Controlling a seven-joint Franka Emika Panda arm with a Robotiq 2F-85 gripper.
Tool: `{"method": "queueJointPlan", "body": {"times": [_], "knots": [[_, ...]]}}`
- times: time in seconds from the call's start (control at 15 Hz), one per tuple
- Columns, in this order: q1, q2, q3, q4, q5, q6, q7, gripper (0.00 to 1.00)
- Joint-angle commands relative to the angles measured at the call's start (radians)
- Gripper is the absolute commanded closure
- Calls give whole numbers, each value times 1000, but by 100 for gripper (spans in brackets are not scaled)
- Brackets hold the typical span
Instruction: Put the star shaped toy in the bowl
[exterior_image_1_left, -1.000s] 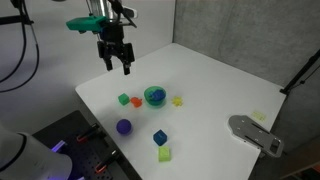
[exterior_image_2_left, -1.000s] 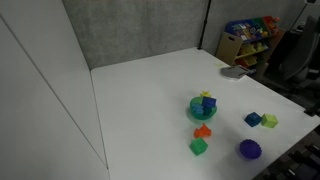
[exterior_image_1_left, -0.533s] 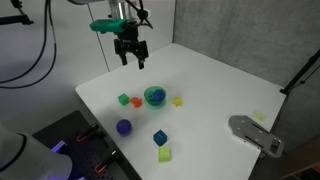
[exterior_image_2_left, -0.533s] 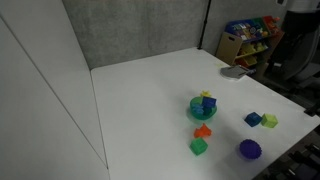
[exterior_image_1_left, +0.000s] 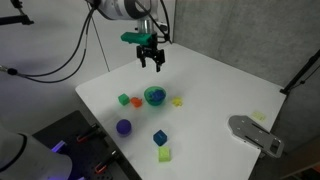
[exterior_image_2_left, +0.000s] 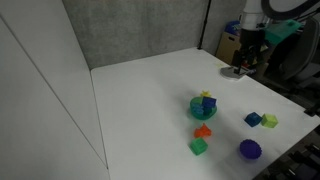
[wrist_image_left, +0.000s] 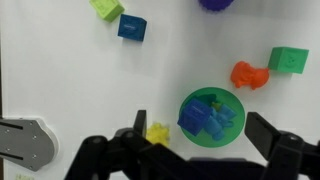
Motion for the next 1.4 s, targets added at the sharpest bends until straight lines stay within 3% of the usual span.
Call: {"method": "queueJointPlan", "body": {"times": [0.0,0.73,1.33], "knots": [[14,157,-22,146,-2,33,60,0],[2,486,-98,406,57,224,122,0],[-29,669,-101,508,144,382,91,0]]}}
